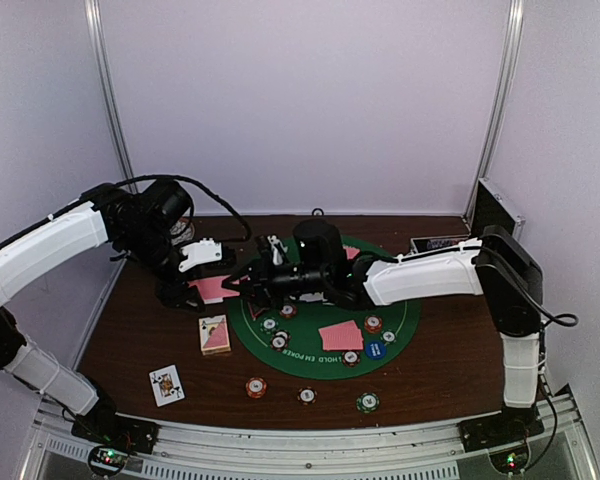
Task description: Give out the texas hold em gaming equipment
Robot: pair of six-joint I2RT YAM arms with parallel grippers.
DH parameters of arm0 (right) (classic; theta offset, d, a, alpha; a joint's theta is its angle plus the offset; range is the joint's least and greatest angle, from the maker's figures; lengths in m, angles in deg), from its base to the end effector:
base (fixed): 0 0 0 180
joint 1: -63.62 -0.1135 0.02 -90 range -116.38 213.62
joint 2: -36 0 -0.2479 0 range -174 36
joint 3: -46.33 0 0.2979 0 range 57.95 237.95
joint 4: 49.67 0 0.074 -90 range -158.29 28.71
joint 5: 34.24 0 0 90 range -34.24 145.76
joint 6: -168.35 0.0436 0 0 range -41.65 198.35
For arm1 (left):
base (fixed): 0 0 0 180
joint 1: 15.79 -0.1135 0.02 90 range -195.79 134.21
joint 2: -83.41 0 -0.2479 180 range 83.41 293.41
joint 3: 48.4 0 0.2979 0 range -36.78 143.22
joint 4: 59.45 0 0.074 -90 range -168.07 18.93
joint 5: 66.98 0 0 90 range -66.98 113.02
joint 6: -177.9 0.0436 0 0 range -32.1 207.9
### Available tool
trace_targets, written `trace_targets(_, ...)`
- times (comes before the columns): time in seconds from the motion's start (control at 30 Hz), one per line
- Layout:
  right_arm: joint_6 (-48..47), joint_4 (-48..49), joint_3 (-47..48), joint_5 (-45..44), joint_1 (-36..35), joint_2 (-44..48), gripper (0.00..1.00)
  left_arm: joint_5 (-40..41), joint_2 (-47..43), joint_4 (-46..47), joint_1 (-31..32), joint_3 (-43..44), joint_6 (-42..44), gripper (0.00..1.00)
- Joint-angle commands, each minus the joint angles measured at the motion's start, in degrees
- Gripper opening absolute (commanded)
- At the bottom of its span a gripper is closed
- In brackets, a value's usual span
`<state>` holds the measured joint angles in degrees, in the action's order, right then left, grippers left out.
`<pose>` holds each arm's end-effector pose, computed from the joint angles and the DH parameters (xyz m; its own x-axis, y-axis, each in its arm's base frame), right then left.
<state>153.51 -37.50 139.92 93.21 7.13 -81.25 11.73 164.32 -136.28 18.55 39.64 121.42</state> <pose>0.2610 0.4422 0.1927 -0.9860 -0.0991 -0.1339 -0.1475 0.1456 0.9783 0.2569 -0.1858 0.2858 -0.3092 0.8671 -0.3906 0.9356 0.3510 0.0385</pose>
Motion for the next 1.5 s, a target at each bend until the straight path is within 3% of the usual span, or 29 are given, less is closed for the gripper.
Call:
trace_targets(0.0, 0.5, 0.5, -2.1, 0.8, 0.4, 2.8, 0.16, 0.2, -1.2, 1.5, -0.2, 1.5, 0.5, 0.21)
trace_targets(0.27, 1.2, 0.9, -4.2, 1.8, 0.9, 4.4, 0.00, 1.2, -1.4, 1.6, -0.2, 1.2, 0.7, 0.20)
trace_targets(0.7, 2.3, 0.4, -12.7, 3.5, 5.3, 13.3, 0.00, 1.7, -1.5, 1.5, -0.2, 0.9, 0.9, 0.20)
trace_targets(0.97, -7.8, -15.4, -19.0, 4.0, 13.8, 22.8, 0.00, 2.3, -1.7, 1.6, -0.2, 0.3, 0.8, 0.20)
trace_targets(1.17, -19.0, -34.8, -21.8, 0.4, 24.8, 28.7, 0.00, 1.9, -1.6, 1.6, -0.2, 0.5, 0.8, 0.20)
trace_targets(1.47, -28.3, -46.8, -18.3, -4.3, 30.8, 24.5, 0.00, 1.3, -1.3, 1.2, -0.2, 1.0, 0.5, 0.20)
